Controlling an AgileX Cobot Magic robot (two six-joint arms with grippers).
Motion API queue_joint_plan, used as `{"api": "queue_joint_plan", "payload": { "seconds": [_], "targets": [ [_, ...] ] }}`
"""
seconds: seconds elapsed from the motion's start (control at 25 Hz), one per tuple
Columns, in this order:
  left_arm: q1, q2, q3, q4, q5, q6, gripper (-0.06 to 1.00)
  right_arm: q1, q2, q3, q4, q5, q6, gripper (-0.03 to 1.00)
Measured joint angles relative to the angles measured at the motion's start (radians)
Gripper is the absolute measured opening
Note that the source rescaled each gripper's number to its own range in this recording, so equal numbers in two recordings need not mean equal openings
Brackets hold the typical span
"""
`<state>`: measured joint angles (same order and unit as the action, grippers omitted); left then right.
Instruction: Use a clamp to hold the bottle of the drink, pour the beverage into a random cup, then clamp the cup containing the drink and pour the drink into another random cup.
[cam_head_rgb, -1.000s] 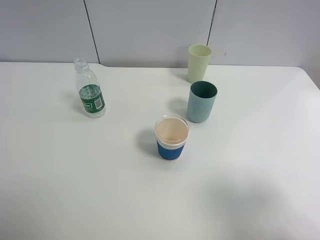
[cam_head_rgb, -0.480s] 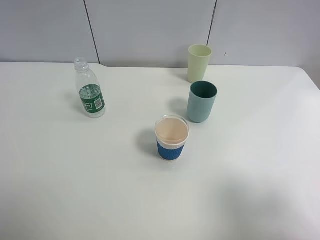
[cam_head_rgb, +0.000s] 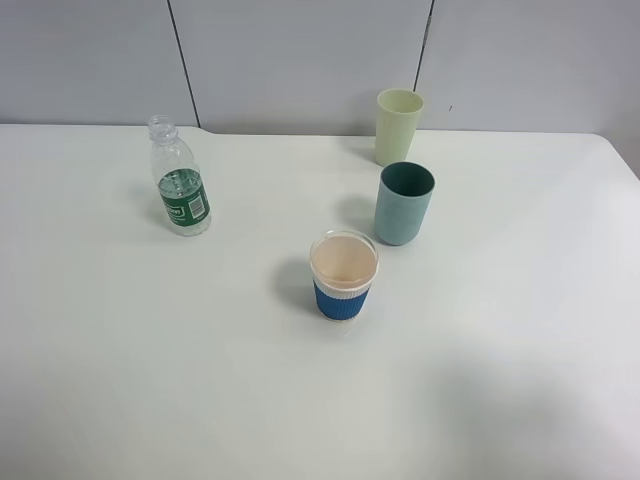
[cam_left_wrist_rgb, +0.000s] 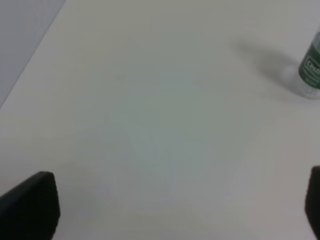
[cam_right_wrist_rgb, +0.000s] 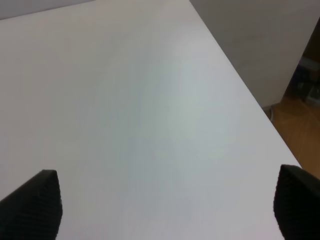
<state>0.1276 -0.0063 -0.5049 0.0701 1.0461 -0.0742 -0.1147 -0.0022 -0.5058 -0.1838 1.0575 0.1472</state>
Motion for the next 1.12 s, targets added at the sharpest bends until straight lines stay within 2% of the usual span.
{"api": "queue_joint_plan", "payload": {
  "seconds": [1.12],
  "targets": [
    [0.0, 0.0, 0.0, 0.0, 0.0, 0.0, 1.0, 0.0, 0.0, 0.0, 0.003, 0.001, 0.0, 0.6]
  ]
}}
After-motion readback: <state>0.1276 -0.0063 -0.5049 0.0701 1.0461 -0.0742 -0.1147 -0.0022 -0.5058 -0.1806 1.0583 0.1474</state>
